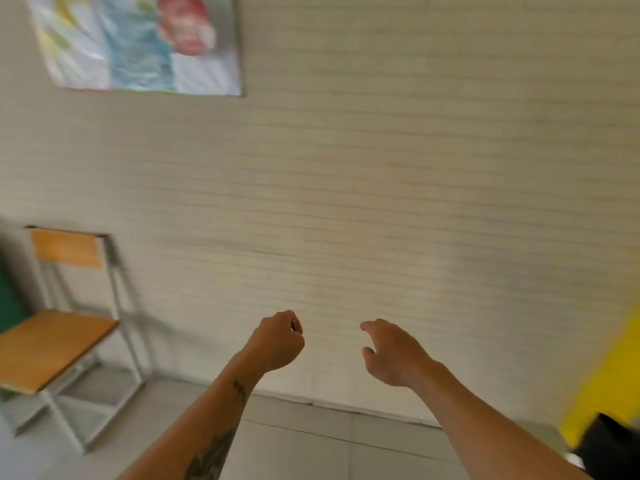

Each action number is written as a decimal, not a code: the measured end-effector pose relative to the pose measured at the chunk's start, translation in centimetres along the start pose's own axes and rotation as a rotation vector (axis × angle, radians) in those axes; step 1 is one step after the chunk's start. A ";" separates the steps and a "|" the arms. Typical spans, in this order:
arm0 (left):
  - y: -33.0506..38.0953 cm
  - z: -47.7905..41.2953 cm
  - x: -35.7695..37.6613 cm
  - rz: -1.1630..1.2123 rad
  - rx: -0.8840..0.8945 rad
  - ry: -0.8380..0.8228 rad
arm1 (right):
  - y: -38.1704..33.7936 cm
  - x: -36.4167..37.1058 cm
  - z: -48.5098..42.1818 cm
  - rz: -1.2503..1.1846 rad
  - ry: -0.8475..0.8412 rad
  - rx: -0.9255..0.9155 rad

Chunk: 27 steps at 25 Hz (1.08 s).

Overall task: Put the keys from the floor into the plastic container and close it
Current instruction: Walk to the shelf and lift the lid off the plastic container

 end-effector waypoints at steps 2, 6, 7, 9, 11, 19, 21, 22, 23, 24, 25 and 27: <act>-5.8 0.5 -6.4 -0.008 -0.055 0.081 | -7.6 1.8 -3.3 0.007 -0.017 -0.086; -17.2 3.2 -17.9 -0.010 -0.189 0.237 | -22.6 5.8 -8.1 0.046 -0.087 -0.257; -19.8 4.0 -20.4 -0.013 -0.221 0.270 | -26.3 6.7 -9.2 0.061 -0.103 -0.296; -24.5 6.1 -25.3 -0.009 -0.289 0.353 | -33.7 8.4 -11.0 0.102 -0.140 -0.384; -28.8 8.0 -29.6 -0.002 -0.350 0.438 | -40.8 9.9 -12.7 0.136 -0.161 -0.480; -42.1 11.9 -43.5 -0.078 -0.543 0.620 | -64.7 17.4 -18.8 0.104 -0.217 -0.820; -44.9 10.9 -46.8 -0.102 -0.579 0.638 | -69.5 19.4 -21.3 0.106 -0.241 -0.868; -46.4 10.3 -48.4 -0.117 -0.603 0.646 | -71.9 20.2 -22.5 0.102 -0.261 -0.887; -48.0 9.6 -50.1 -0.129 -0.624 0.654 | -74.2 20.8 -23.8 0.091 -0.274 -0.904; -49.7 8.6 -51.9 -0.142 -0.643 0.661 | -76.8 21.4 -25.6 0.086 -0.275 -0.925; -51.2 7.8 -53.4 -0.152 -0.657 0.672 | -79.1 21.9 -27.3 0.084 -0.269 -0.947; -53.9 6.8 -56.5 -0.172 -0.675 0.710 | -83.5 22.2 -30.0 0.065 -0.271 -0.981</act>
Point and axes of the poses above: each hand's wrist, its own z-axis away from the middle knuckle, its own x-axis out of the palm, y = z × x, the point moved 5 cm from there along -z, towards the middle knuckle, and after that the axes turned 1 degree about z, right-handed, at the moved point
